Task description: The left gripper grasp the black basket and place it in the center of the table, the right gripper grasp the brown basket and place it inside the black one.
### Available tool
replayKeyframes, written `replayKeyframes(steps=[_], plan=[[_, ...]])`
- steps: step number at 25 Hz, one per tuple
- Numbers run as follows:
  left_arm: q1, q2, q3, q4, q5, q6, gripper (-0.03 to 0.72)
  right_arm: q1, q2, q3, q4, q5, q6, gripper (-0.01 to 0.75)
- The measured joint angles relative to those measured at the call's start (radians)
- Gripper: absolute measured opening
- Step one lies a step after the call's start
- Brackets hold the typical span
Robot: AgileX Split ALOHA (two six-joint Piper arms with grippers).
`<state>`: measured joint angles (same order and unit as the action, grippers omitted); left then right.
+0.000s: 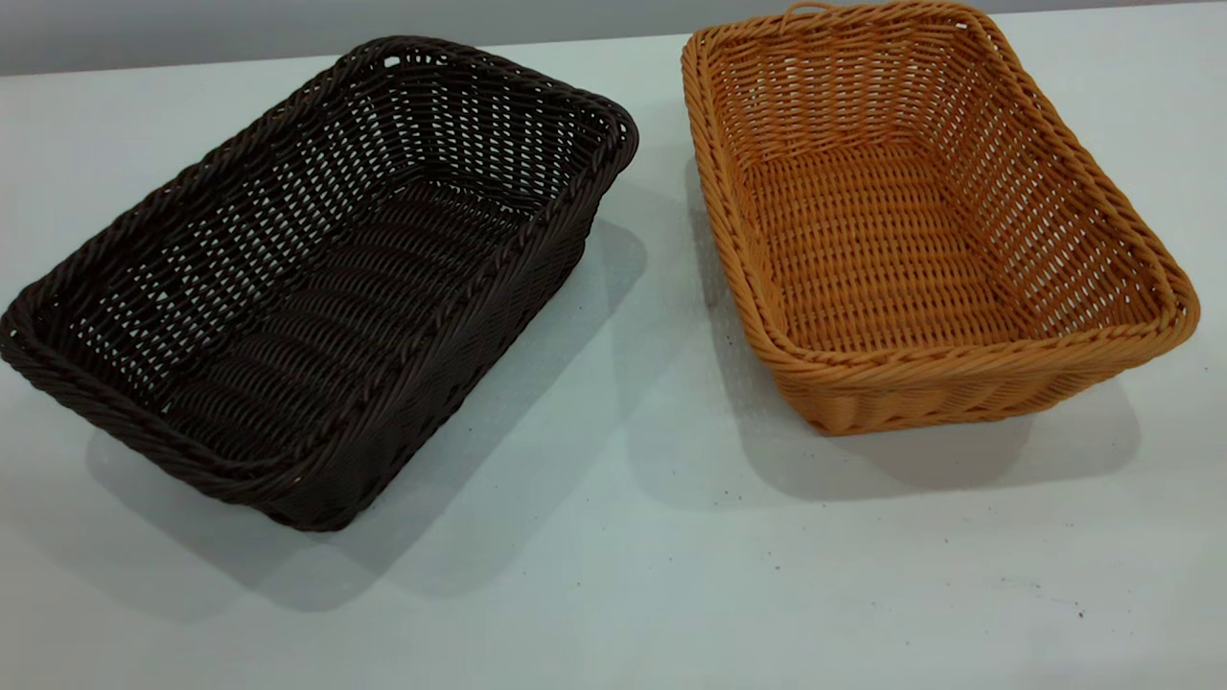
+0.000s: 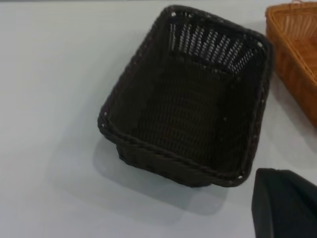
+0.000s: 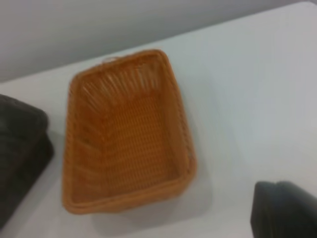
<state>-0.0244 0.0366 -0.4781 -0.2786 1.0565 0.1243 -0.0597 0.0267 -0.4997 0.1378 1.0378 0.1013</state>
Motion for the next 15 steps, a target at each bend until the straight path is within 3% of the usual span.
replayKeyframes(steps=[8,15], plan=[[0.000,0.237,-0.139,-0.119,-0.076,0.190,0.008,0.000,0.161,-0.093,0.150,-0.033,-0.138,0.069],[0.000,0.441,-0.190,-0.284,-0.181,0.423,0.178,0.000,0.358,-0.107,0.416,0.022,-0.302,0.211]])
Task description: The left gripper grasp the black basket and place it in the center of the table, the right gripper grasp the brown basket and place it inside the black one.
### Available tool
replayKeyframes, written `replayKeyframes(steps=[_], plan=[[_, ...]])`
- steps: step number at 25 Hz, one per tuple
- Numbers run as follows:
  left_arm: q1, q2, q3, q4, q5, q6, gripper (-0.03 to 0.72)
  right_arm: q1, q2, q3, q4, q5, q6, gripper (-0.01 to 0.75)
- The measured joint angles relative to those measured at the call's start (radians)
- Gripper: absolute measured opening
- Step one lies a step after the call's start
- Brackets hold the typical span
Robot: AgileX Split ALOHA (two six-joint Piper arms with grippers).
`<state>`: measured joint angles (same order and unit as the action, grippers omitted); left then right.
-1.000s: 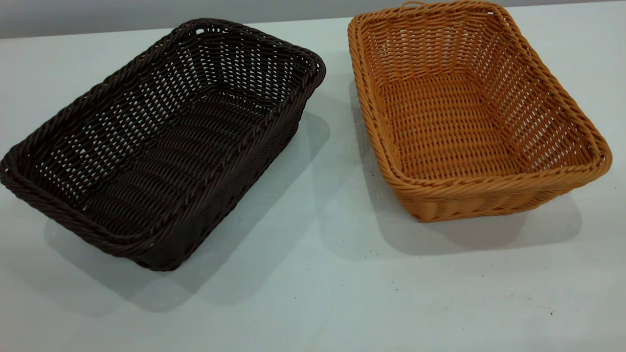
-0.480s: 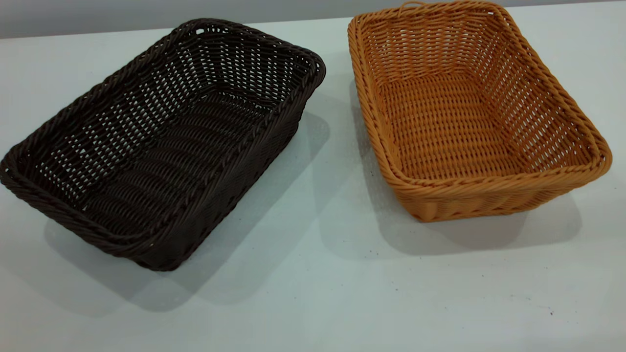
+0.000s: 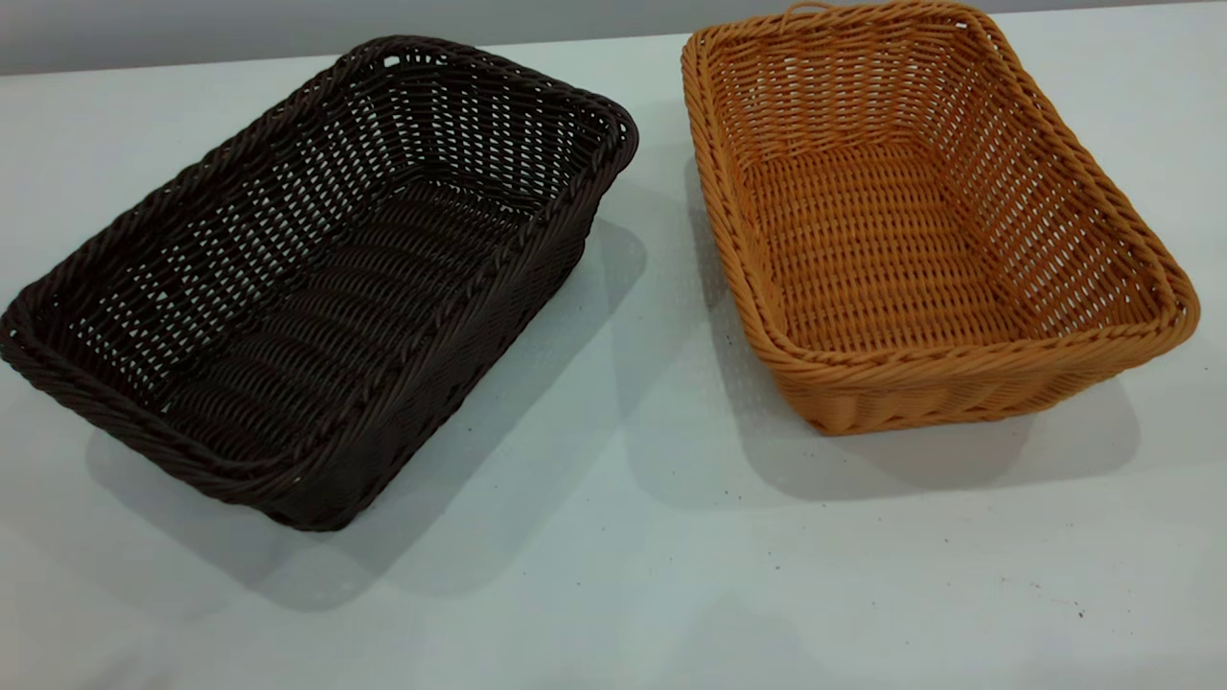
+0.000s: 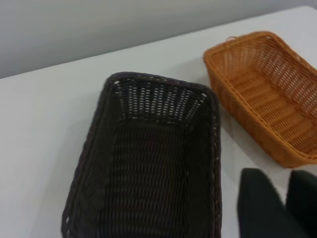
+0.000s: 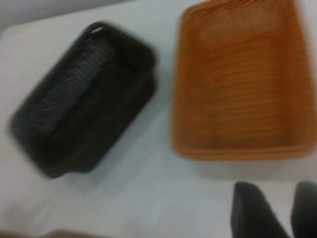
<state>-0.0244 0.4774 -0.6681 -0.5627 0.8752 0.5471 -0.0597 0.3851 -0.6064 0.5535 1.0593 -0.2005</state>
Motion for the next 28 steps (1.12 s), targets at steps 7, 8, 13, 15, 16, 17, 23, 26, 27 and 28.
replayKeyframes(steps=[7,8,13,15,16,17,23,26,27,28], plan=[[0.000,0.088,0.000,-0.060,-0.161,0.185,0.369,0.000,0.194,0.000,0.196,-0.019,0.026,0.401],[0.000,0.100,0.000,-0.060,-0.187,0.185,0.377,0.000,0.228,0.000,0.219,-0.020,0.052,0.428],[0.000,0.170,0.000,-0.057,-0.238,0.187,0.386,0.000,0.402,0.000,0.317,-0.047,0.231,0.484],[0.000,0.199,0.001,-0.057,-0.252,0.187,0.386,0.000,0.480,0.000,0.335,-0.056,0.323,0.486],[0.000,0.214,0.001,-0.057,-0.256,0.187,0.386,0.000,0.512,0.000,0.344,-0.056,0.363,0.486],[0.000,0.227,0.001,-0.057,-0.256,0.187,0.386,0.000,0.551,0.000,0.358,-0.056,0.409,0.486],[0.000,0.287,0.001,-0.057,-0.255,0.187,0.386,0.001,0.748,0.000,0.443,-0.072,0.568,0.487],[0.000,0.289,0.001,-0.057,-0.255,0.187,0.386,0.001,0.836,0.000,0.437,-0.078,0.573,0.487],[0.000,0.288,0.001,-0.057,-0.255,0.186,0.386,0.004,0.858,0.000,0.435,-0.081,0.573,0.487],[0.000,0.288,0.001,-0.057,-0.255,0.183,0.386,0.011,0.886,0.000,0.434,-0.088,0.573,0.487]])
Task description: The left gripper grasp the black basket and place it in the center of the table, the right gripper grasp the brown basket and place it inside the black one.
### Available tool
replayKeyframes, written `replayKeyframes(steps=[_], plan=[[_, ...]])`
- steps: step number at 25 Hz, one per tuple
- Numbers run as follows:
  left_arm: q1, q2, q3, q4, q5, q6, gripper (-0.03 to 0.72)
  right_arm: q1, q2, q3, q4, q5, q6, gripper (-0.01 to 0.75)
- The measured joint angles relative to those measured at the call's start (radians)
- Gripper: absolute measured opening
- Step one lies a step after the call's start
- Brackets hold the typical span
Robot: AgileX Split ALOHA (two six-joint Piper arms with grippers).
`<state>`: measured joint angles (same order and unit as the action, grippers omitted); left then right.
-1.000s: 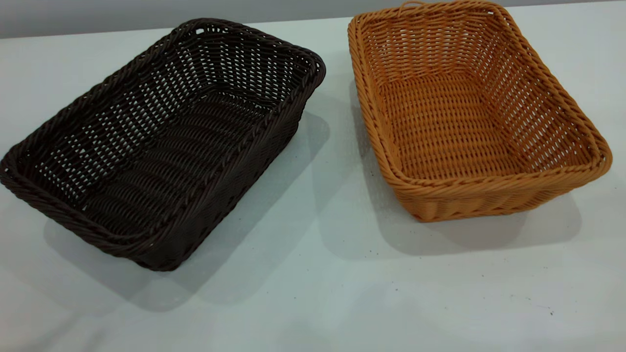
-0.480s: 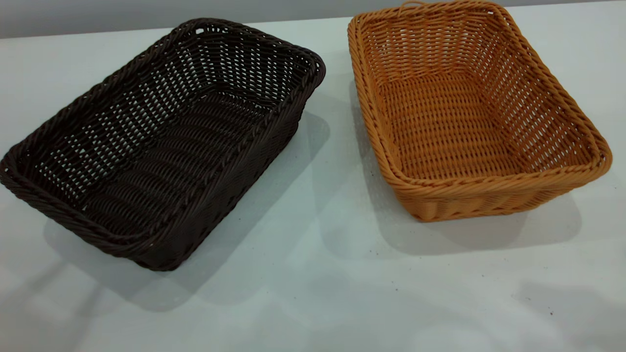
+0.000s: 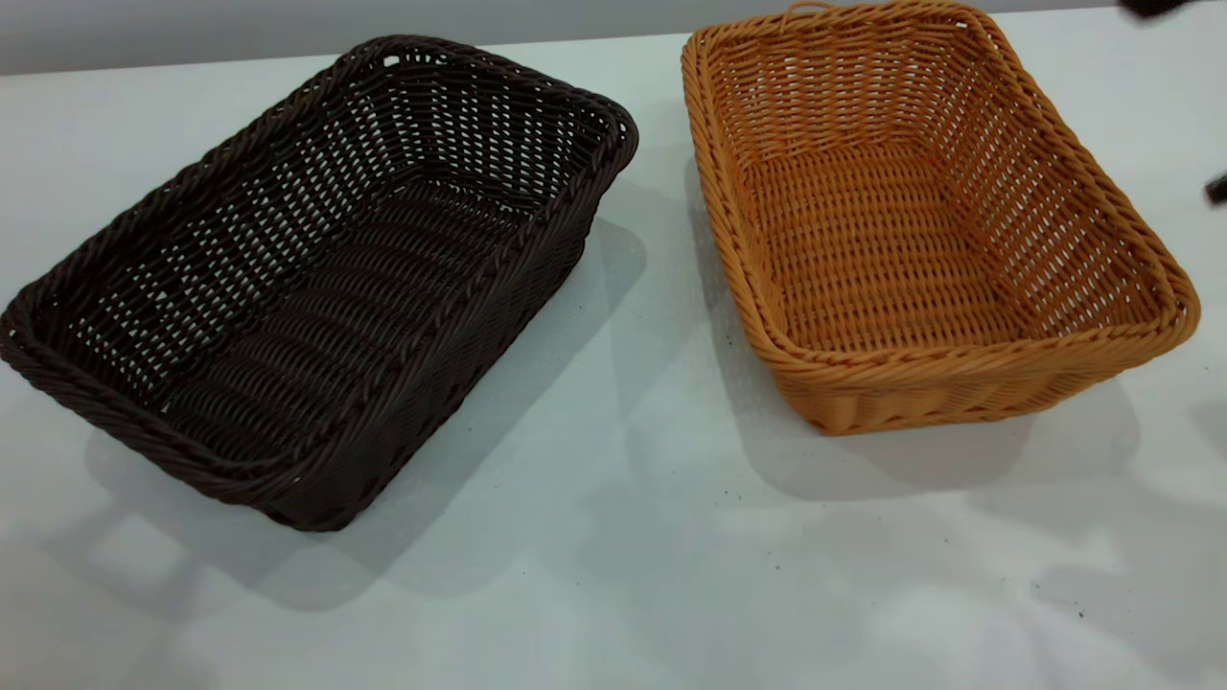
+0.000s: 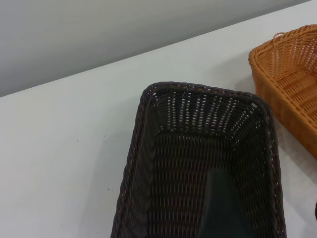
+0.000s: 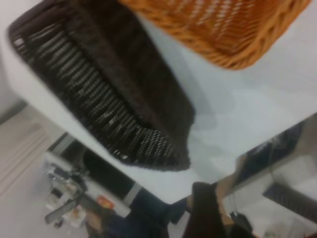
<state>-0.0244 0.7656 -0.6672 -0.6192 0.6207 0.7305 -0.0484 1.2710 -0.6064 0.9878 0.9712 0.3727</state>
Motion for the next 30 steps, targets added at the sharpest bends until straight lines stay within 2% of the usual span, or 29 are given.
replayKeyframes(steps=[4,8,11,20,30], plan=[[0.000,0.000,0.001,0.000,0.000,-0.003,0.386,0.076,0.099,0.000,0.001,-0.050,0.013,0.488],[0.000,0.000,0.001,0.000,0.001,-0.027,0.386,0.175,0.185,0.000,0.035,-0.147,0.054,0.489],[0.000,0.000,0.001,0.000,0.001,-0.027,0.386,0.219,0.231,0.000,0.039,-0.216,0.059,0.489],[0.000,0.000,0.002,0.000,0.003,-0.028,0.386,0.220,0.324,0.001,0.059,-0.370,0.058,0.489],[0.000,0.000,0.002,0.000,0.003,-0.028,0.386,0.220,0.394,0.001,0.069,-0.378,0.054,0.489]])
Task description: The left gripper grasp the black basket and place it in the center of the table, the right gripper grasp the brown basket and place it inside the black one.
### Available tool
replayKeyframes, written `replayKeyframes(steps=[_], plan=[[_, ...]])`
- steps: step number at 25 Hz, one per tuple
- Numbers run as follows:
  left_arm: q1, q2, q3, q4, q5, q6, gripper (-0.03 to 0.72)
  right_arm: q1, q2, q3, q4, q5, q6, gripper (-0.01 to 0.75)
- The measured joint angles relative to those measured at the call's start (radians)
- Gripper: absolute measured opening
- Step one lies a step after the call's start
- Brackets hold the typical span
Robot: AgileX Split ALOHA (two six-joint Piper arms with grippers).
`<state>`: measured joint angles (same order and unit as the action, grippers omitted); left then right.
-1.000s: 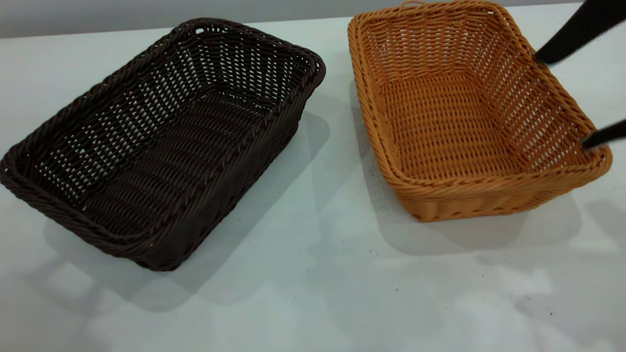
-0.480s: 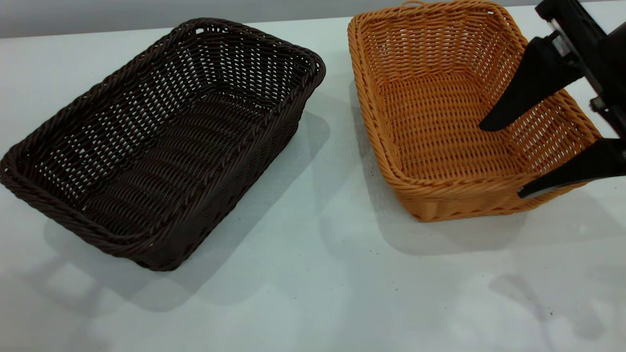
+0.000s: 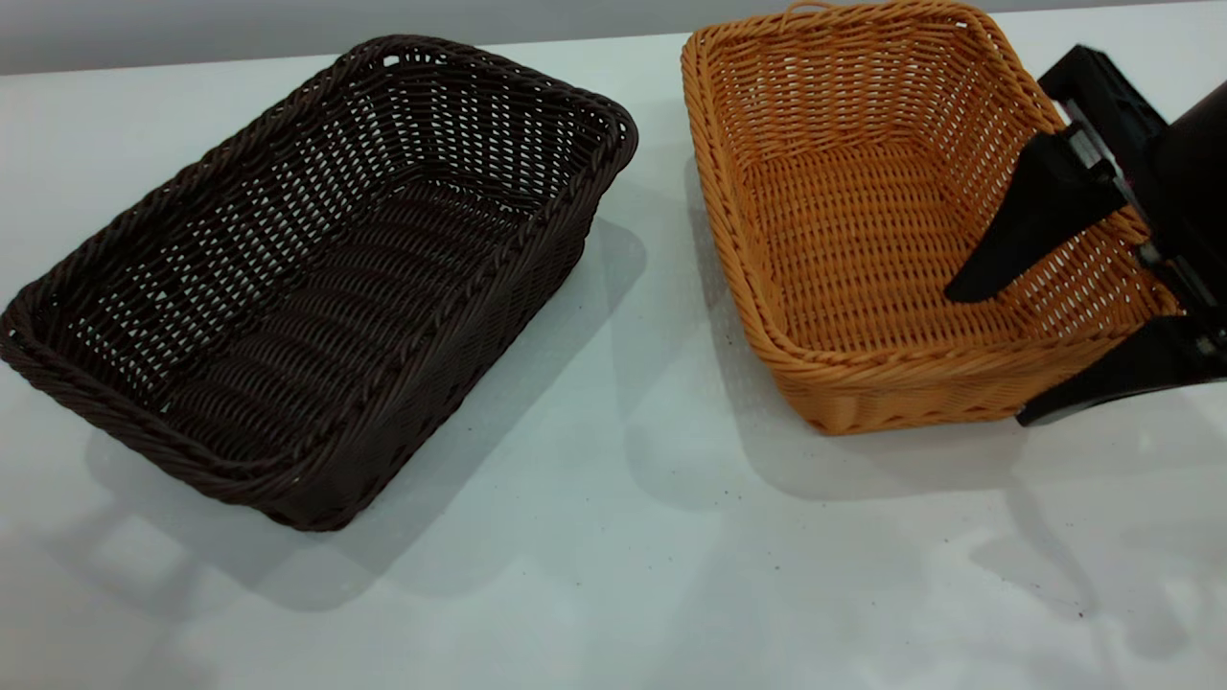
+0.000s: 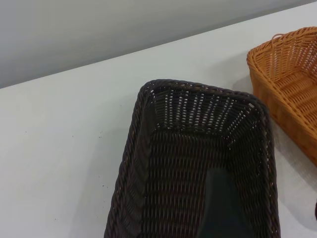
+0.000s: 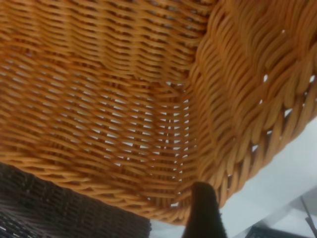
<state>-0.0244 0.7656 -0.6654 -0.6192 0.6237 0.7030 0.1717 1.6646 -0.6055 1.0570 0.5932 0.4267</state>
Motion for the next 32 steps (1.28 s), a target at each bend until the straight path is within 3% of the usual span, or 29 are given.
replayKeyframes(steps=[6,16,32], plan=[[0.000,0.000,0.000,-0.002,0.015,0.000,0.386,0.035,0.001,0.000,0.018,-0.029,-0.004,0.489],[0.000,0.000,0.000,-0.002,0.015,0.000,0.386,0.190,0.051,0.000,0.202,-0.241,-0.004,0.489],[0.000,0.000,0.000,-0.001,0.015,0.000,0.386,0.198,0.080,0.000,0.207,-0.348,0.025,0.489]])
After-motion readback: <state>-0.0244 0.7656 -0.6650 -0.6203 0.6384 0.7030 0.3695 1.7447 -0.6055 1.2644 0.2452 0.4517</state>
